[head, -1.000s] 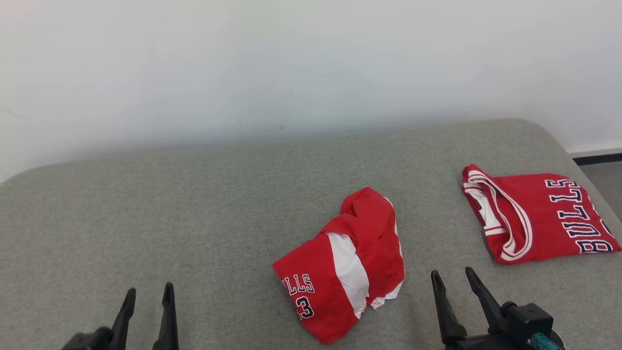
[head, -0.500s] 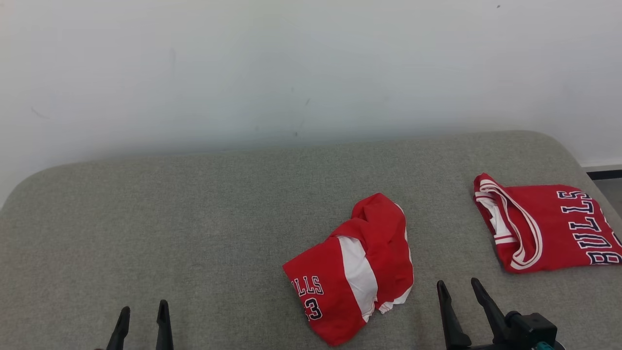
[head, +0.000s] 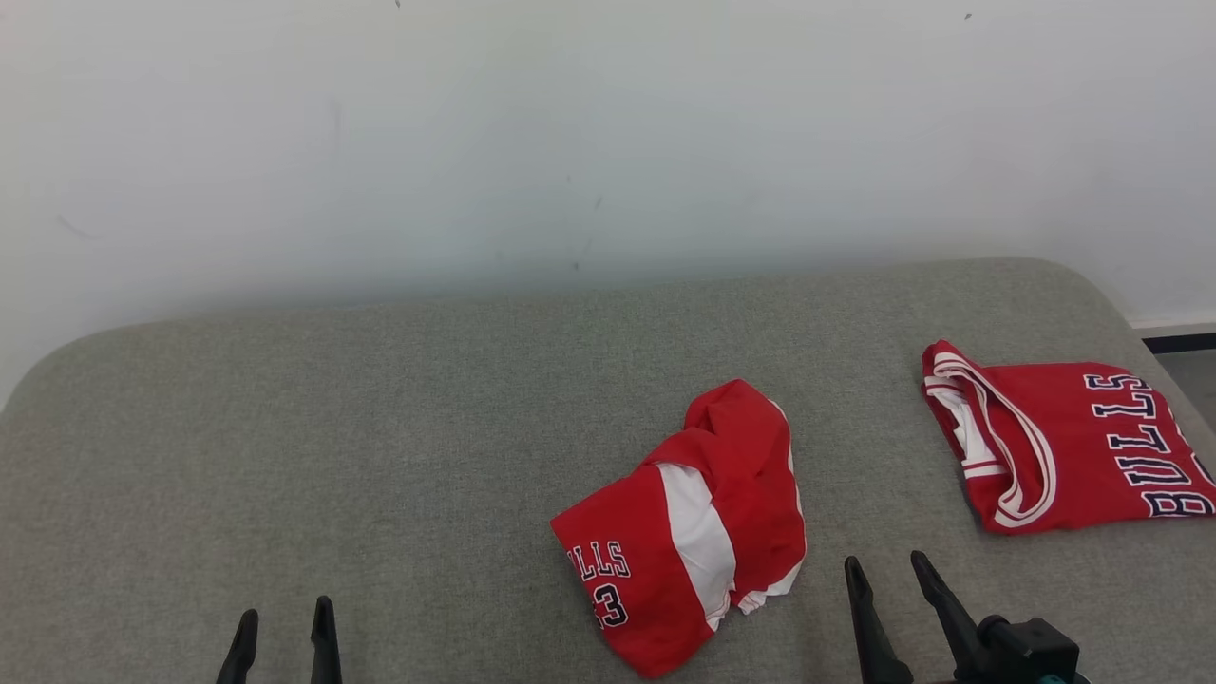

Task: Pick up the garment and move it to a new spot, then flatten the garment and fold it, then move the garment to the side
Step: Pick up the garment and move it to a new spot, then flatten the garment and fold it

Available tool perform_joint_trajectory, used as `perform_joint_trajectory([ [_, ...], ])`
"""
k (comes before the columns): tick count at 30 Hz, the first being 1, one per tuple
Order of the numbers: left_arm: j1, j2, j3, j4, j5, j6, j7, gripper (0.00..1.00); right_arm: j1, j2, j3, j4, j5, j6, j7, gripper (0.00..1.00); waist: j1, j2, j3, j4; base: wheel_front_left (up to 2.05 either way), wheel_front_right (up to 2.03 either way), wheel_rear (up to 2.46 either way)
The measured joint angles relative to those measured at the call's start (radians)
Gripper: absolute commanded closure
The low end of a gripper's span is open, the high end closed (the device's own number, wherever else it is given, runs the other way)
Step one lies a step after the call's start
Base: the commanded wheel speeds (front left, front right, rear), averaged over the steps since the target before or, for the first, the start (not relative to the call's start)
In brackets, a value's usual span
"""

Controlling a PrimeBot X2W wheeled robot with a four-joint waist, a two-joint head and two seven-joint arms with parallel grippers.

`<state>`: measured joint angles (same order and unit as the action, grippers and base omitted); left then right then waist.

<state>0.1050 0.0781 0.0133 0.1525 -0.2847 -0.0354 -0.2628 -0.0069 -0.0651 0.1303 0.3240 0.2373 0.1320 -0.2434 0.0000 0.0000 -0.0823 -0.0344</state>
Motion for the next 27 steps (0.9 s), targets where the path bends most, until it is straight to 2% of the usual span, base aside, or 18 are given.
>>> perform_joint_trajectory([
  [10,-0.003,-0.011,0.012,0.007,0.019,-0.011,0.000,0.00,-0.003,0.002,0.008,0.003,0.002,0.000,0.000,0.00,0.0000,0.0000,0.005,-0.010,0.00,0.00,0.00],
  [17,-0.082,-0.011,-0.024,0.069,0.019,-0.046,0.011,0.00,-0.009,0.004,0.020,0.003,0.003,0.000,-0.003,0.00,0.0000,0.0000,0.013,-0.028,0.00,0.00,0.00],
  [19,-0.139,-0.011,-0.039,0.107,-0.011,-0.063,0.055,0.00,-0.014,0.004,0.026,0.004,0.003,0.000,-0.002,0.00,0.0000,0.0000,0.018,-0.035,0.00,0.00,0.00],
  [22,-0.236,-0.010,-0.083,0.190,-0.091,-0.081,0.194,0.00,-0.023,0.003,0.039,0.005,0.003,0.000,0.003,0.00,0.0001,0.0001,0.028,-0.048,0.00,0.00,0.00],
  [27,-0.373,0.024,-0.234,0.268,-0.202,-0.094,0.377,0.00,-0.042,0.002,0.072,0.009,0.003,0.000,0.007,0.00,0.0001,0.0000,0.045,-0.086,0.00,0.00,0.00],
])
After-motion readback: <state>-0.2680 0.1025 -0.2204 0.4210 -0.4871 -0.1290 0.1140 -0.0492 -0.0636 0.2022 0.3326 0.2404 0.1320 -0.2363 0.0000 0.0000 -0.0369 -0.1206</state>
